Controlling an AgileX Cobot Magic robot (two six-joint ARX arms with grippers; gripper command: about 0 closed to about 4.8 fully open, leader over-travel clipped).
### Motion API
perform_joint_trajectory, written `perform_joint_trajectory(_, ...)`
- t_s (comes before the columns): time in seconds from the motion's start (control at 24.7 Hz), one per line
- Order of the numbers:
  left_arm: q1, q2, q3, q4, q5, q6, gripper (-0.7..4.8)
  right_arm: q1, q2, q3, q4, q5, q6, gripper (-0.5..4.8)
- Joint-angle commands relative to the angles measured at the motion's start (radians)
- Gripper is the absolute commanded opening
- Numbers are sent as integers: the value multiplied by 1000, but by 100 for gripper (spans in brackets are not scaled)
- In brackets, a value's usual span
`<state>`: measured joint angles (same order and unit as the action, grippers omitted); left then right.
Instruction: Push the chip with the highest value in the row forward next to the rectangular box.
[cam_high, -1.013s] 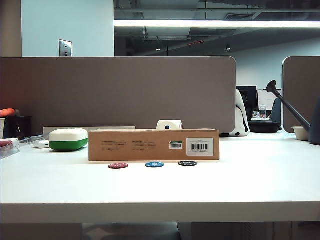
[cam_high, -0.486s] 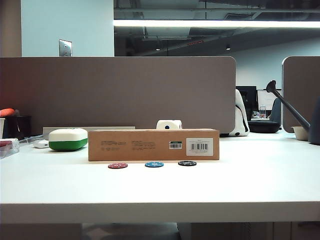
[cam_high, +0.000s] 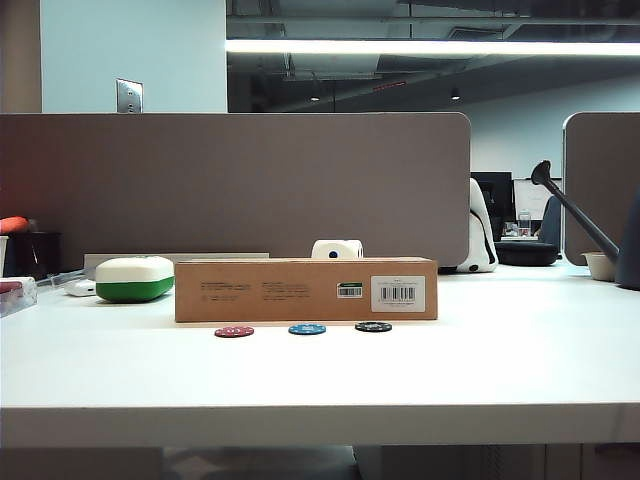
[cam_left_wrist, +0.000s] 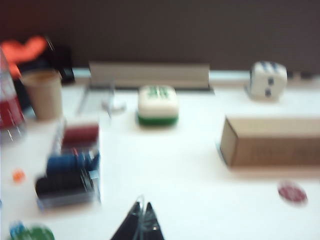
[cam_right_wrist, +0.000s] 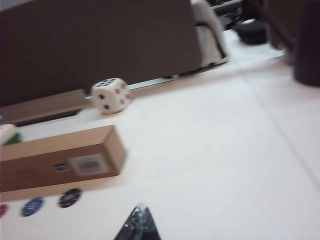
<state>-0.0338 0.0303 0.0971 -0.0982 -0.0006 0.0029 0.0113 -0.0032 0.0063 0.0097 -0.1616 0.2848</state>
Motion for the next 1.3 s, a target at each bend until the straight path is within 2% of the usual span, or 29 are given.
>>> perform_joint_trajectory(0.04, -45, 44, 29, -81, 4, -3, -5, 0, 1, -5, 13, -66, 71, -9)
perform_joint_trajectory(0.45, -277, 304, 120, -52, 4, -3, -5, 0, 1, -5, -39, -88, 204, -9)
perform_joint_trajectory(0.61, -357, 488, 194, -11, 4, -3, -5, 0, 1, -5, -119, -131, 364, -9)
perform_joint_trajectory(0.81, -358, 655, 286, -4, 4, -3, -5, 0, 1, -5, -146, -187, 396, -9)
perform_joint_trajectory(1.09, -381, 854, 435, 19, 1, -3, -5, 0, 1, -5, -146, -199, 396, -9)
perform_joint_trajectory(1.3, -470, 959, 519, 67, 1, -3, -5, 1, 1, -5, -145, -240, 396, -9)
